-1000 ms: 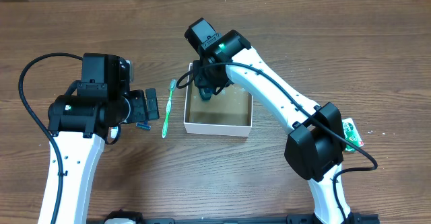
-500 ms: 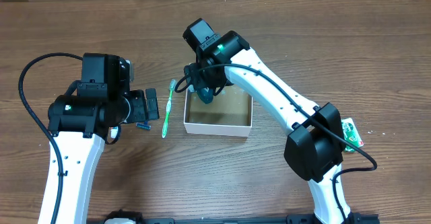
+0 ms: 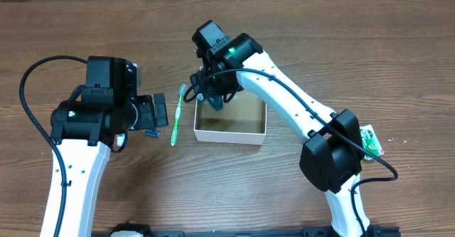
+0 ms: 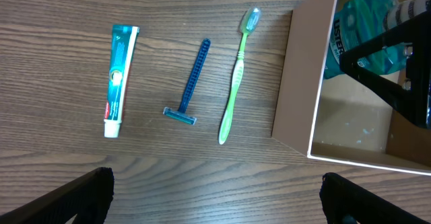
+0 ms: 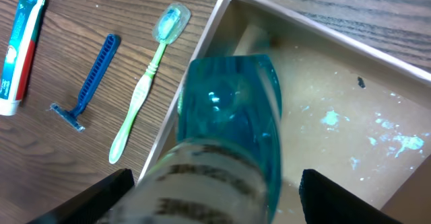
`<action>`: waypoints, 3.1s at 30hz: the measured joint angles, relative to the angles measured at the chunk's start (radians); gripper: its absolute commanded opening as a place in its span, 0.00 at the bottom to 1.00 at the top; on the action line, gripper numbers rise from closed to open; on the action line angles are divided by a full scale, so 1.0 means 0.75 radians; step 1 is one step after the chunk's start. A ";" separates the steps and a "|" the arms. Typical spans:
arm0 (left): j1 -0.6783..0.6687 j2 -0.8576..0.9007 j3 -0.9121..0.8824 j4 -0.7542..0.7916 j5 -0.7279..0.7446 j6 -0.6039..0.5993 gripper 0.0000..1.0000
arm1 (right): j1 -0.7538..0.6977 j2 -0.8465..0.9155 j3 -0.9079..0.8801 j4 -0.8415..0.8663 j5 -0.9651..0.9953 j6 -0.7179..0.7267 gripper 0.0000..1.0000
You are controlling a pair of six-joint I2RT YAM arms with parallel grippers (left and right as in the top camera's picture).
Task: Pack container
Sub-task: 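Carry the bottle with the right gripper and release it into the box, then move the right gripper to the green Dettol soap and grasp it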
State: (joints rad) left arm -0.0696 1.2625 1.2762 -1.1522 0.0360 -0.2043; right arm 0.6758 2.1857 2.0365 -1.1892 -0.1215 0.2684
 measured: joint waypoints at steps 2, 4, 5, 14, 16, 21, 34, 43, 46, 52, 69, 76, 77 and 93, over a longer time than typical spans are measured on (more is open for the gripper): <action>0.000 0.000 0.000 0.000 -0.001 0.000 1.00 | 0.000 0.000 0.006 -0.002 0.053 0.006 0.90; 0.000 0.000 0.000 0.000 0.000 0.000 1.00 | 0.000 -0.015 0.008 -0.029 0.163 0.031 0.92; 0.000 0.000 0.000 0.000 -0.001 0.000 1.00 | 0.000 -0.040 0.008 -0.056 0.235 0.058 0.93; 0.000 0.000 0.000 0.011 -0.010 0.000 1.00 | -0.317 -0.783 0.055 -0.165 0.460 0.164 1.00; 0.000 0.000 0.000 0.012 -0.010 0.000 1.00 | -0.542 -0.919 0.065 -0.237 0.455 0.194 1.00; 0.000 0.000 0.000 0.012 -0.014 0.000 1.00 | -0.788 -0.926 0.055 -0.359 0.305 0.184 1.00; 0.000 0.001 0.000 0.000 -0.014 0.000 1.00 | -0.893 -0.846 0.020 -0.457 0.278 0.221 1.00; 0.000 0.001 0.000 0.000 -0.014 -0.001 1.00 | -1.048 -0.846 0.020 -0.536 0.262 0.246 1.00; 0.000 0.001 0.000 0.000 -0.015 -0.001 1.00 | -1.053 -0.846 0.020 -0.566 0.259 0.266 1.00; 0.000 0.001 0.000 0.001 -0.015 -0.001 1.00 | -1.212 -0.848 -0.039 -0.616 0.235 0.270 1.00; 0.000 0.002 0.002 0.031 -0.015 0.000 1.00 | -1.445 -0.823 -1.259 0.064 0.140 0.057 1.00; 0.000 0.002 0.002 0.036 -0.015 0.000 1.00 | -1.445 -0.823 -1.284 0.268 0.137 -0.207 0.99; 0.000 0.002 0.002 0.036 -0.015 0.000 1.00 | -1.445 -0.823 -1.305 0.291 0.138 -0.238 0.96; 0.000 0.002 0.002 0.046 -0.016 0.000 1.00 | -1.348 -0.709 -1.563 0.479 0.149 -0.524 0.88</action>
State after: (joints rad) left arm -0.0696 1.2636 1.2778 -1.1175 0.0238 -0.2043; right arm -0.3355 1.6543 0.8646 -0.8299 -0.0101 -0.1249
